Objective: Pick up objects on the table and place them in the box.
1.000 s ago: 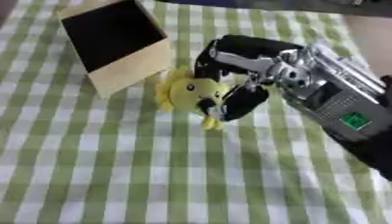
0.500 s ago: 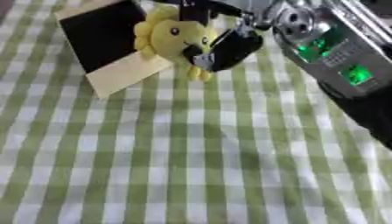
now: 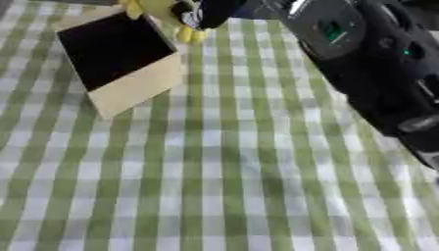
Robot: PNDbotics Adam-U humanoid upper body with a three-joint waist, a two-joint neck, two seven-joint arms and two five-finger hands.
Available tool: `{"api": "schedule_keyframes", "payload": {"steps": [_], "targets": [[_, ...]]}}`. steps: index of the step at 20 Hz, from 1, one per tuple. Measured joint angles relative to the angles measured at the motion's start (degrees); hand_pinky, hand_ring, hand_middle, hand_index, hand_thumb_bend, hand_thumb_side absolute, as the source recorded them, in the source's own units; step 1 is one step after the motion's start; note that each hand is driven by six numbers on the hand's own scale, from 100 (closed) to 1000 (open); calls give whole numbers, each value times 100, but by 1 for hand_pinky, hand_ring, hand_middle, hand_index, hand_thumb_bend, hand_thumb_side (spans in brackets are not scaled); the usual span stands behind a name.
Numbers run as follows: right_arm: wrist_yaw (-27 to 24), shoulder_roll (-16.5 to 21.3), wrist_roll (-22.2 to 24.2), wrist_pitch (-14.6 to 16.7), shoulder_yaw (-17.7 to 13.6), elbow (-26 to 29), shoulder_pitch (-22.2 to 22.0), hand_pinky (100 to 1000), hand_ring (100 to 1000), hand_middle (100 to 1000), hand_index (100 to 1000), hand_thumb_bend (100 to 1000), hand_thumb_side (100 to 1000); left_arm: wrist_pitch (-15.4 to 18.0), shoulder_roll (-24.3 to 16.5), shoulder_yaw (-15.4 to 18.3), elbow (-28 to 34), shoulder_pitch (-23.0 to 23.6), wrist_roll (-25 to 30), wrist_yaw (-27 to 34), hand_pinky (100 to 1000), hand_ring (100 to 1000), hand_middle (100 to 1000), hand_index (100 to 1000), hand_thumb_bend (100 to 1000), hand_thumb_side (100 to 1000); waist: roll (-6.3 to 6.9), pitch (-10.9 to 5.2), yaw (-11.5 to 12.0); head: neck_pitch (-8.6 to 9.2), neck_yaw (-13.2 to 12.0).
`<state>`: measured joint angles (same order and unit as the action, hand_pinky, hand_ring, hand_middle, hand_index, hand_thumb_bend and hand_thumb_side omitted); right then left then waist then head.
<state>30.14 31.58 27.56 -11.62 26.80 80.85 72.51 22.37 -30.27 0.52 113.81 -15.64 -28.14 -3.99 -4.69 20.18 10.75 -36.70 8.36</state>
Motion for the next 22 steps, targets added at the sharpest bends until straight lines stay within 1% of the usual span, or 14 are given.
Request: {"api": "schedule_keyframes", "payload": {"steps": [6,11,16,22], "targets": [[423,-681,-332,427,-281,-1162,315,713,642,516,618,100,100,-14,0,-33,0,-33,34,39,673,718,698,770,446,583,-11,32,116,37,104],[745,-1134,-576,688,-463,-1785,481,714,645,518,619,100,100,-22,2,-59,0,-102,81,70,673,718,698,770,444,584,-56,35,214,48,165],[1034,-1456,-722,867,-574,-2249,495,715,651,522,623,100,100,-30,5,-69,0,-130,105,98,673,718,698,770,444,583,-90,36,327,48,224],[1447,-1693,-996,1098,-803,-2837,455,717,657,526,626,100,100,-29,49,-72,0,-156,140,122,673,717,697,769,440,585,-134,60,418,52,289]]}}
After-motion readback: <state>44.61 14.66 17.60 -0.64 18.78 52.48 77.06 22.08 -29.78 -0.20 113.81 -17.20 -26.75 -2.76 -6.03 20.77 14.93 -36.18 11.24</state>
